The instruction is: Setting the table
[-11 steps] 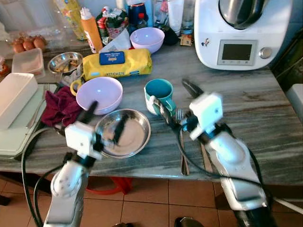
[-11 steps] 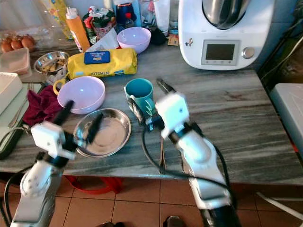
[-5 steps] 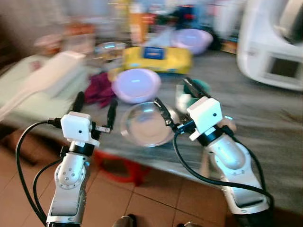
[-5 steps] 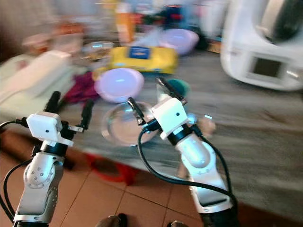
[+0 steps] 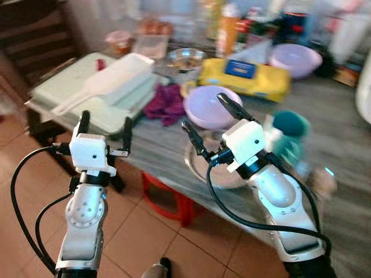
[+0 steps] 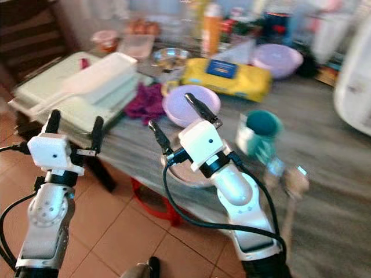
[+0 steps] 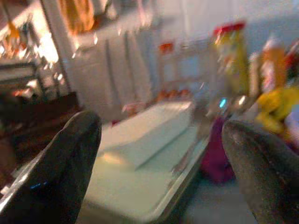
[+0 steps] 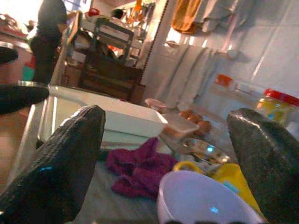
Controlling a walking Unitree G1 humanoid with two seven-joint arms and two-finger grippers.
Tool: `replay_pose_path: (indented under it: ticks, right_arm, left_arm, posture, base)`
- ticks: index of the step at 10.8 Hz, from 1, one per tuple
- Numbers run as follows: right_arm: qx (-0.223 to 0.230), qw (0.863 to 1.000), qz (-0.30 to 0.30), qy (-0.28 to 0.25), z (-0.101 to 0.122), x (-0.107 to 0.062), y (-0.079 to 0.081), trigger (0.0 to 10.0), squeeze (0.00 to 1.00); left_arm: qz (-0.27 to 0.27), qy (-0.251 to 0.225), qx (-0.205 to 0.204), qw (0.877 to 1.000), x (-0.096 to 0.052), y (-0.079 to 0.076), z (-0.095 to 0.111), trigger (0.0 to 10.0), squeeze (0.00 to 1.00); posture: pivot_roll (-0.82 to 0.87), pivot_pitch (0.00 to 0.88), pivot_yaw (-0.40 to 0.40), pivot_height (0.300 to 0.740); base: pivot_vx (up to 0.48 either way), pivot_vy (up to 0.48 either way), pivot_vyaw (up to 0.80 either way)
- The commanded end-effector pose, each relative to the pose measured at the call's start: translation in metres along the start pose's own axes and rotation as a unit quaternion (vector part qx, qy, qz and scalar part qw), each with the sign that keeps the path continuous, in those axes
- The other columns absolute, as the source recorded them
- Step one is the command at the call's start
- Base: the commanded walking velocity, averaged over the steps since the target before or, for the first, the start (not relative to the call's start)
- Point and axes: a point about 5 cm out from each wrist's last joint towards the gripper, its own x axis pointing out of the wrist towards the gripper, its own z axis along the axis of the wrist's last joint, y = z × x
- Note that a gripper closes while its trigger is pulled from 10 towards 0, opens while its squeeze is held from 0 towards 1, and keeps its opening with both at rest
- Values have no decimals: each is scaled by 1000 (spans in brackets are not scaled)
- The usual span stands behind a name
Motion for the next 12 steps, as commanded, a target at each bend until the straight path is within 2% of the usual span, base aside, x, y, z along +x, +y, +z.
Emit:
replay_pose_path:
  ticks: [1,3,5,6,10,11,12]
  right_arm:
    - [20,1000,-16,15,-7,-3,-2,10000,357]
    - [39,998,-41,30,-14,-9,-7,10000,361]
    - [35,998,-45,30,-17,-7,-8,10000,361]
    - [25,999,-41,21,-12,-1,-5,10000,357]
    - [11,999,-41,6,-9,5,-11,10000,357]
    - [10,999,-40,3,-9,6,-11,10000,318]
    - [12,999,-40,3,-9,7,-12,10000,0]
  left_arm:
    - [19,18,19,999,-3,5,-6,10000,0]
    - [41,13,41,998,-2,12,-3,10000,0]
    - [53,14,61,997,-1,13,-5,10000,0]
    - [92,11,78,993,-3,25,-3,10000,0]
    - [108,-10,69,992,4,17,5,10000,0]
    - [110,-7,65,992,3,17,4,10000,0]
    - [111,-2,60,992,2,15,3,10000,0]
  posture:
    - [-60,117,47,740]
    - [-42,117,61,740]
    - [-42,121,51,740]
    - [-48,115,43,740]
    - [-40,88,28,740]
    - [-40,84,28,740]
    - [-43,82,29,740]
  base:
    - [0,0,800]
    - [0,0,800]
    - [0,0,800]
    - [0,0,800]
    - [0,0,800]
    - [0,0,800]
    - [0,0,0]
